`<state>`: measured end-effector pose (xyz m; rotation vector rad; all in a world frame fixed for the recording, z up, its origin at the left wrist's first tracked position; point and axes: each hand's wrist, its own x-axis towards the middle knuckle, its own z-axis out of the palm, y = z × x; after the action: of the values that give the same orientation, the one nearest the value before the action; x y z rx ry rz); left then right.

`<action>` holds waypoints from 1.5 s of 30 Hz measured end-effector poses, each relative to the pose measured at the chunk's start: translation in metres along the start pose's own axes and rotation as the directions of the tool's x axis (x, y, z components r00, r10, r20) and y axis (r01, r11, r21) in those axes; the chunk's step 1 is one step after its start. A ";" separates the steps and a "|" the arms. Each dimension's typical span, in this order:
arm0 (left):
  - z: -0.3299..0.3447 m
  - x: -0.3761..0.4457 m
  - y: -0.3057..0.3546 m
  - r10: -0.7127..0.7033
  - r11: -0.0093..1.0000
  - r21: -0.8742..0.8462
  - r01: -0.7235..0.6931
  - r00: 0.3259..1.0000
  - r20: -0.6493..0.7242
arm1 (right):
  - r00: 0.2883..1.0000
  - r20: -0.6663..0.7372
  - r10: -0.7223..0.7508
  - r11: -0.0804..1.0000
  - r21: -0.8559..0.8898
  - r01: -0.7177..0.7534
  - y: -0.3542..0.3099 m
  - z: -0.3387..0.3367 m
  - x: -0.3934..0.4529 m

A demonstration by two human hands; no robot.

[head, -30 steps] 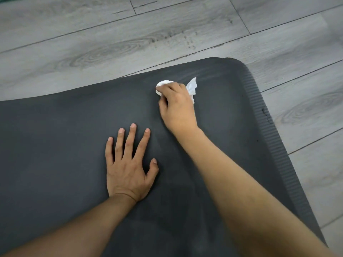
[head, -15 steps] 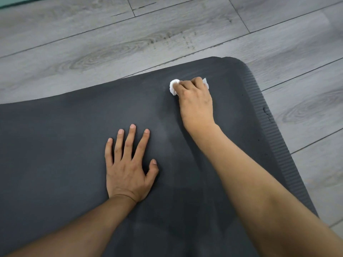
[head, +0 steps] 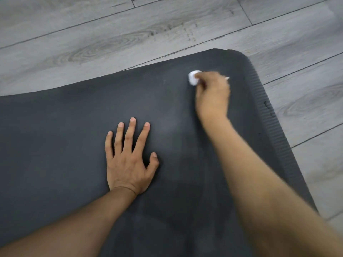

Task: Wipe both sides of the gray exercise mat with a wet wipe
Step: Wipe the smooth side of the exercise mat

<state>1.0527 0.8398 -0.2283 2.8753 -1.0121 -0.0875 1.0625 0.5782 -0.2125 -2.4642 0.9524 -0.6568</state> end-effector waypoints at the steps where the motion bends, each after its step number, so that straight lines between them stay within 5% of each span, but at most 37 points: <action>1: 0.000 0.000 0.000 -0.001 1.000 0.000 0.001 1.000 0.000 | 0.994 0.070 -0.080 0.994 0.076 0.075 -0.023 0.009 -0.021; 3: 0.001 0.000 0.000 0.000 1.000 0.000 0.000 1.000 -0.002 | 0.942 0.196 -0.272 0.957 0.155 0.244 -0.059 0.016 -0.061; 6: 0.001 0.000 -0.001 0.000 1.000 -0.005 0.000 1.000 -0.008 | 0.882 0.184 -0.434 0.900 0.144 0.412 -0.036 0.008 -0.051; 8: 0.002 -0.001 -0.001 0.001 1.000 -0.003 -0.001 1.000 -0.014 | 0.938 0.106 -0.331 0.942 -0.029 0.335 0.004 -0.011 -0.017; 10: 0.002 -0.001 0.000 0.002 1.000 -0.001 -0.002 1.000 -0.012 | 0.995 0.044 -0.088 0.976 -0.196 0.095 0.044 -0.034 0.014; 13: 0.002 0.000 0.000 0.003 1.000 0.002 -0.003 1.000 -0.002 | 0.986 -0.073 0.151 0.959 -0.231 -0.164 0.046 -0.035 0.016; 15: 0.003 -0.001 -0.001 0.001 1.000 0.005 -0.001 1.000 0.002 | 0.993 -0.074 0.093 0.988 -0.116 -0.101 0.009 -0.014 -0.014; 18: 0.004 -0.001 -0.002 0.007 1.000 0.017 -0.007 1.000 0.009 | 0.978 0.061 -0.197 0.979 0.062 0.194 -0.051 0.012 -0.086; 22: 0.004 0.000 -0.002 0.008 1.000 0.020 -0.008 1.000 0.002 | 0.927 0.096 -0.364 0.930 0.087 0.356 -0.029 -0.003 -0.078; 28: 0.005 0.000 -0.001 0.001 1.000 0.014 -0.001 1.000 -0.011 | 0.996 0.023 0.084 0.963 -0.258 -0.076 0.067 -0.060 -0.004; 34: 0.005 -0.001 -0.002 0.000 1.000 0.017 0.000 1.000 -0.015 | 0.995 -0.050 0.083 0.983 -0.163 -0.090 0.028 -0.038 -0.035; 40: 0.005 -0.001 -0.001 0.000 1.000 0.007 0.000 1.000 -0.030 | 0.997 0.064 -0.050 0.926 -0.371 0.071 0.036 -0.055 -0.006; 45: 0.006 0.000 0.000 0.000 1.000 0.008 0.000 0.999 -0.038 | 0.992 -0.106 -0.066 0.958 -0.283 0.034 0.066 -0.072 0.002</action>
<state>1.0521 0.8400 -0.2340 2.8729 -1.0080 -0.0291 0.9900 0.5166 -0.1893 -2.7316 1.0964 -0.7309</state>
